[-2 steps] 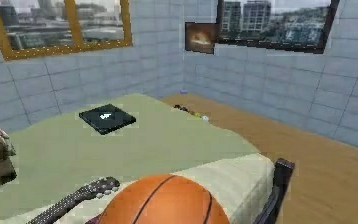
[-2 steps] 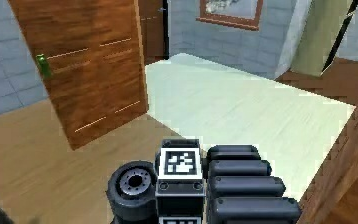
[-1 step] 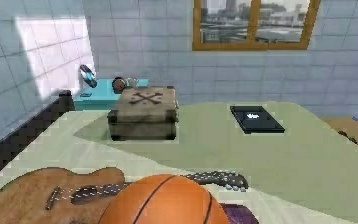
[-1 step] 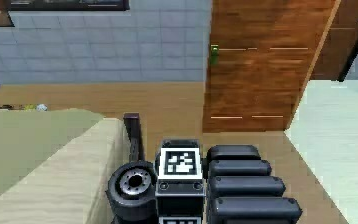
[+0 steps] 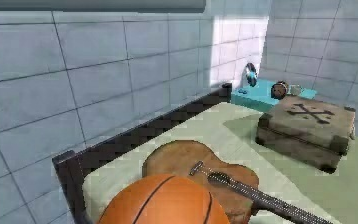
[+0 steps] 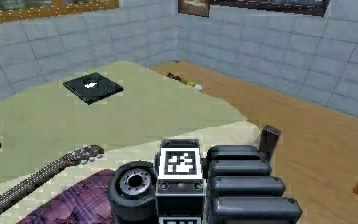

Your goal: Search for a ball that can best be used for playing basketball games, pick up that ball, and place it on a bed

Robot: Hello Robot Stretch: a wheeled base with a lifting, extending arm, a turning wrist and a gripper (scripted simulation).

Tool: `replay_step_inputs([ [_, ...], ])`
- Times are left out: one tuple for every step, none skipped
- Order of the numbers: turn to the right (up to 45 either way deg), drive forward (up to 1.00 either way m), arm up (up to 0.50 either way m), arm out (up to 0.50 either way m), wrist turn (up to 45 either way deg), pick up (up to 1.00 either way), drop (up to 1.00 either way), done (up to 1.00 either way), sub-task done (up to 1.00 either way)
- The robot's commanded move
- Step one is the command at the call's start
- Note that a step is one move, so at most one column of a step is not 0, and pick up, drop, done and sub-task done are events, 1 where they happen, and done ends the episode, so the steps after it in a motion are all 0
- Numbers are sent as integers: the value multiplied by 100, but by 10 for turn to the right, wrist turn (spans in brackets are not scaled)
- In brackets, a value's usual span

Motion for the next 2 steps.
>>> replay_step_inputs([
  [-300,0,0,0,0,0,0,0,0],
  [0,0,0,48,0,0,0,0,0],
])
